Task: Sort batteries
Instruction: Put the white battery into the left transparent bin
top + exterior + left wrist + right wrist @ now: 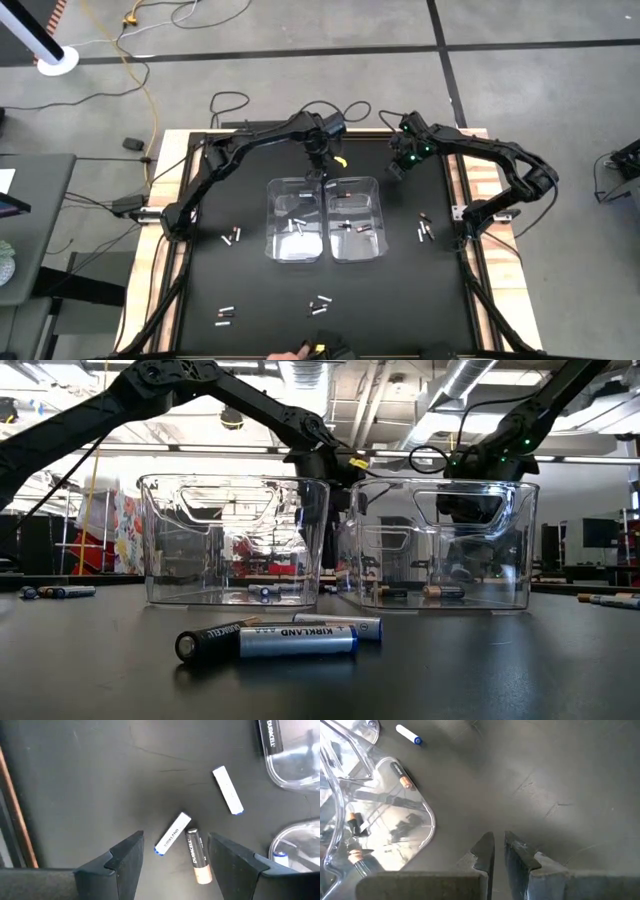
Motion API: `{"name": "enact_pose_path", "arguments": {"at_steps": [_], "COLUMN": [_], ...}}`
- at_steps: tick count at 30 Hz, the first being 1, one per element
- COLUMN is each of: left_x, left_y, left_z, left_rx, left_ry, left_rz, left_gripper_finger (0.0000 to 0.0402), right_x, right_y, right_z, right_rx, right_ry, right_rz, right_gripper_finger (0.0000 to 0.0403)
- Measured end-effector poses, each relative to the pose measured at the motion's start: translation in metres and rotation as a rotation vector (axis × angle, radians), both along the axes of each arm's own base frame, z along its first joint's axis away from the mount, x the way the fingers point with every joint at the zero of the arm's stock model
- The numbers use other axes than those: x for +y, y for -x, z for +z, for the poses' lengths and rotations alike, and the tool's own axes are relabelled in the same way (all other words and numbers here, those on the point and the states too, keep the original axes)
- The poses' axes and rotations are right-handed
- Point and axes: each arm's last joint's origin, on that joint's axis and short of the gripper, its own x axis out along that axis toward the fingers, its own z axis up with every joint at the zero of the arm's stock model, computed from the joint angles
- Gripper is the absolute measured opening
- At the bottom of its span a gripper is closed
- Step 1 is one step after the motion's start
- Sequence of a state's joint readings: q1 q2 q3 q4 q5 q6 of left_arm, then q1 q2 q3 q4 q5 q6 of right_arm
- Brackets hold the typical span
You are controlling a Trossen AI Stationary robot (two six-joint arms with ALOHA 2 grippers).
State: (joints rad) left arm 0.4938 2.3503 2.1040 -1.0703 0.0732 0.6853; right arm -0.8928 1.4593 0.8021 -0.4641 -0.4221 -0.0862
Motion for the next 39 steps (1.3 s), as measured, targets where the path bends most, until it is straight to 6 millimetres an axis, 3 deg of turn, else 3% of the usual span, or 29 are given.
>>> {"name": "enact_pose_path", "arguments": {"at_steps": [7, 22, 28, 39], "left_x": [0.0, 0.004, 0.003, 0.005], "left_y": [0.003, -0.006, -0.003, -0.004], "left_z": [-0.017, -0.026, -0.034, 0.0], "left_rx": [0.06, 0.015, 0.076, 0.083], "left_ry": [0.075, 0.027, 0.028, -0.042], "left_rz": [0.03, 0.052, 0.086, 0.121], "left_gripper_finger": [0.021, 0.021, 0.021, 0.021], "right_x": [0.001, 0.0, 0.0, 0.0], "right_y": [-0.001, -0.001, -0.001, -0.001], "right_z": [0.0, 0.0, 0.0, 0.001], "right_rx": [-0.001, -0.003, -0.003, -0.008], "right_ry": [-0.007, -0.01, -0.01, -0.003], "right_rz": [-0.005, -0.012, -0.012, -0.012], "right_gripper_finger": [0.0061, 0.0061, 0.0061, 0.0061]}}
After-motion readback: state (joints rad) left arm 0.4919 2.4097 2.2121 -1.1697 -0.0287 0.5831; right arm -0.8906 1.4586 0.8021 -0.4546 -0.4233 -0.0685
